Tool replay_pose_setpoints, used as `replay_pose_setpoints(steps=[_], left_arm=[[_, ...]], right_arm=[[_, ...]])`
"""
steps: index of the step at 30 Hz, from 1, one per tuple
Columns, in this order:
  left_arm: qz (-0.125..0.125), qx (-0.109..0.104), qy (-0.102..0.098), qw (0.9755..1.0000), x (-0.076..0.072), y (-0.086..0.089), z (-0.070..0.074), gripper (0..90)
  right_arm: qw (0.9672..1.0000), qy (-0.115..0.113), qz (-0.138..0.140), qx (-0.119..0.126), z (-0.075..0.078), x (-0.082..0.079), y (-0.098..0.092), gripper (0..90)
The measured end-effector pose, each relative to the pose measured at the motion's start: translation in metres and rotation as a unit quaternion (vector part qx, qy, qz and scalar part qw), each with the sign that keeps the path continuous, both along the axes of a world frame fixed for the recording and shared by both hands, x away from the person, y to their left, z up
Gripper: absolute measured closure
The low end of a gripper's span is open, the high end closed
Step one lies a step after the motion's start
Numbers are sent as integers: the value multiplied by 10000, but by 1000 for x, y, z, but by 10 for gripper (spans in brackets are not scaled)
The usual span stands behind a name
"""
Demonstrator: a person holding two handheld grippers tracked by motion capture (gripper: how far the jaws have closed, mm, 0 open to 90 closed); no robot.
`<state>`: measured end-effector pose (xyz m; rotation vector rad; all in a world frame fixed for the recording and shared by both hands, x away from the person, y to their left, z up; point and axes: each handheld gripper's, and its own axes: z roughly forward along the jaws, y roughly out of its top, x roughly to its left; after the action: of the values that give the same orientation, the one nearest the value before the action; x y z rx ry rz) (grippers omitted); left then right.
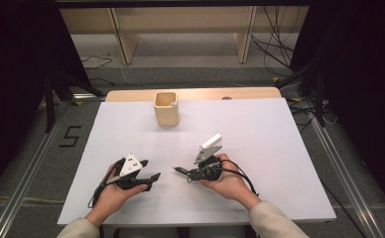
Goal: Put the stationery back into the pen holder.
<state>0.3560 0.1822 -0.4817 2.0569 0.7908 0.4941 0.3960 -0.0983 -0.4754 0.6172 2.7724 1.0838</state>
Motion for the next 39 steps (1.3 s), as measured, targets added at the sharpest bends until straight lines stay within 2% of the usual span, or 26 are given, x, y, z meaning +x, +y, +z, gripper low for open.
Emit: replay_pose_setpoints(steps=[2, 4, 6, 9, 14, 19, 23, 28, 31, 34, 35, 36, 39], left_arm=[[-273, 30, 66, 9996, -2, -4, 0, 335], [-489, -66, 159, 9987, -4, -9, -1, 335], [-696, -9, 192, 9974, -5, -12, -1, 335], [-880, -44, 271, 9957, -7, -18, -1, 336], [-1205, 84, 296, 9922, -9, -24, -3, 348], [-1555, 248, 262, 9872, -6, -32, -6, 383], [-1831, 416, 312, 9817, -4, -39, -8, 407], [-2090, 599, 333, 9755, -3, -47, -11, 459], [-2189, 656, 336, 9730, -3, -51, -11, 497], [-2287, 683, 317, 9706, -3, -54, -10, 528], [-2288, 651, 322, 9708, -3, -56, -11, 541], [-2327, 692, 334, 9695, -3, -56, -11, 556], [-2344, 777, 271, 9687, -4, -58, -11, 594]], right_arm=[[9999, 50, 102, -7, 3, -3, -2, 804], [9995, 144, 282, -19, 4, -6, -3, 804], [9990, 195, 399, -20, 5, -8, -3, 804], [9983, 226, 528, -23, 5, -12, -1, 804], [9974, 235, 682, -17, 5, -16, 2, 804], [9964, 265, 809, -11, 4, -18, 6, 804], [9954, 270, 921, -34, 3, -20, 9, 804], [9944, 307, 1007, -30, 3, -20, 12, 803], [9938, 341, 1059, -18, 3, -20, 13, 803], [9929, 375, 1124, -34, 3, -21, 15, 803], [9928, 366, 1137, -32, 4, -21, 16, 803], [9923, 383, 1174, -30, 4, -21, 16, 803], [9920, 414, 1195, -24, 5, -22, 17, 803]])
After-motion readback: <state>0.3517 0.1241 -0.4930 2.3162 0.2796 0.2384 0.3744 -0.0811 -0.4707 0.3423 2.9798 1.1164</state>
